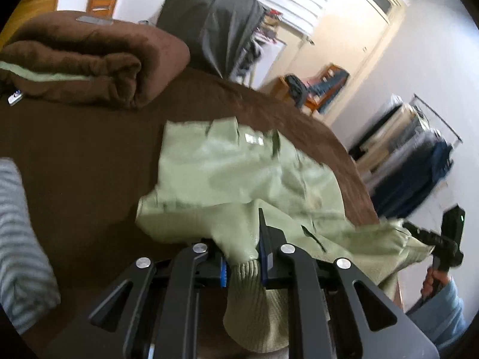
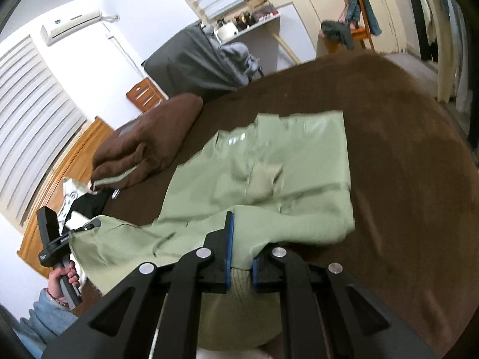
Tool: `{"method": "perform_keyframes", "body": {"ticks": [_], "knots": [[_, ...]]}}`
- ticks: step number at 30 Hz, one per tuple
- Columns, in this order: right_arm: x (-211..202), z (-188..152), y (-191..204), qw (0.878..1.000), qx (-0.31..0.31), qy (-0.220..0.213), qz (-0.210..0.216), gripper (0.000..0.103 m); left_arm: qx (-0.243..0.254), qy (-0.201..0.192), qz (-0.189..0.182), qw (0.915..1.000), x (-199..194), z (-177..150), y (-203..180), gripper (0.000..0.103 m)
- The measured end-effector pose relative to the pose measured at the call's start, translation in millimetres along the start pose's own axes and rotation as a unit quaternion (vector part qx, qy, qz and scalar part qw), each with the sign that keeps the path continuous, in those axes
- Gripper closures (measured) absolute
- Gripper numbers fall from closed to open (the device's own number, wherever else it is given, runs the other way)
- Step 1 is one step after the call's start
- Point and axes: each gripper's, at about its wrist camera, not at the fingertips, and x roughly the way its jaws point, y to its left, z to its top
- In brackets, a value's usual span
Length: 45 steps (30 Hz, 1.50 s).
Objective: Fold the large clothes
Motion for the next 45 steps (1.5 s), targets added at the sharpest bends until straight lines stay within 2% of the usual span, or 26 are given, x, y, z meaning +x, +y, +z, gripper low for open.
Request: {"method": "perform_keyframes", "body": {"ticks": [3, 9, 13, 17, 19, 22, 27, 31, 34, 35, 37, 38, 39, 40, 42, 43, 45], "knots": [[21.2, 34.0, -2.1, 0.999, 0.004, -0.042, -0.003, 0.093, -0.006, -0.024, 0.003, 0.9997, 14.1, 25.7, -3.8, 0.085], [81.4, 99.3, -14.8, 0.998, 0.015, -0.059, -0.015, 0.093, 0.008, -0.036, 0.018, 0.9992, 69.5, 86.2, -5.1, 0.085], [128.8, 139.1, -24.9, 0.998, 0.009, -0.045, -0.031, 0.093, 0.022, -0.019, 0.037, 0.9989, 124.0, 123.0, 1.7, 0.085], [187.9, 168.4, -37.5, 0.998, -0.001, -0.022, -0.059, 0.092, 0.025, 0.021, 0.062, 0.9976, 191.0, 150.5, 20.6, 0.085], [217.8, 177.3, -51.9, 0.997, 0.009, -0.01, -0.079, 0.092, 0.024, 0.038, 0.078, 0.996, 219.0, 156.2, 33.9, 0.085], [259.5, 184.6, -79.5, 0.995, 0.026, 0.027, -0.091, 0.092, 0.004, 0.074, 0.082, 0.9939, 255.9, 154.7, 59.0, 0.084], [310.3, 175.6, -103.9, 0.99, 0.019, 0.083, -0.116, 0.091, 0.013, 0.123, 0.097, 0.9875, 310.0, 139.2, 82.0, 0.083], [329.2, 167.6, -118.0, 0.987, 0.022, 0.1, -0.121, 0.091, 0.03, 0.139, 0.096, 0.9852, 327.8, 132.8, 90.0, 0.082], [330.6, 164.9, -116.0, 0.988, 0.019, 0.095, -0.116, 0.087, 0.039, 0.139, 0.092, 0.9852, 326.2, 132.9, 88.6, 0.082], [331.3, 165.2, -115.9, 0.989, 0.021, 0.094, -0.115, 0.084, 0.039, 0.139, 0.09, 0.9854, 324.7, 133.4, 88.7, 0.079], [328.0, 164.7, -114.0, 0.99, 0.025, 0.091, -0.104, 0.069, 0.03, 0.14, 0.081, 0.9863, 321.8, 136.1, 91.9, 0.077], [325.5, 165.0, -111.1, 0.991, 0.027, 0.089, -0.1, 0.047, 0.023, 0.141, 0.075, 0.9868, 320.3, 138.0, 92.4, 0.076], [320.7, 165.5, -106.9, 0.991, 0.024, 0.086, -0.104, 0.017, 0.015, 0.141, 0.069, 0.9874, 314.1, 140.5, 92.9, 0.075], [313.1, 166.5, -99.6, 0.99, 0.018, 0.075, -0.115, 0.007, 0.011, 0.14, 0.064, 0.988, 313.2, 142.1, 91.4, 0.072], [294.7, 166.6, -89.5, 0.993, 0.019, 0.052, -0.104, 0.005, 0.009, 0.134, 0.051, 0.9897, 299.0, 145.8, 85.3, 0.068], [284.2, 166.1, -83.4, 0.994, 0.02, 0.048, -0.098, 0.005, 0.013, 0.13, 0.047, 0.9903, 294.4, 146.8, 81.6, 0.062], [267.3, 163.7, -71.4, 0.994, 0.007, 0.039, -0.101, 0.005, 0.035, 0.105, 0.056, 0.9922, 272.4, 148.4, 68.6, 0.039]]}}
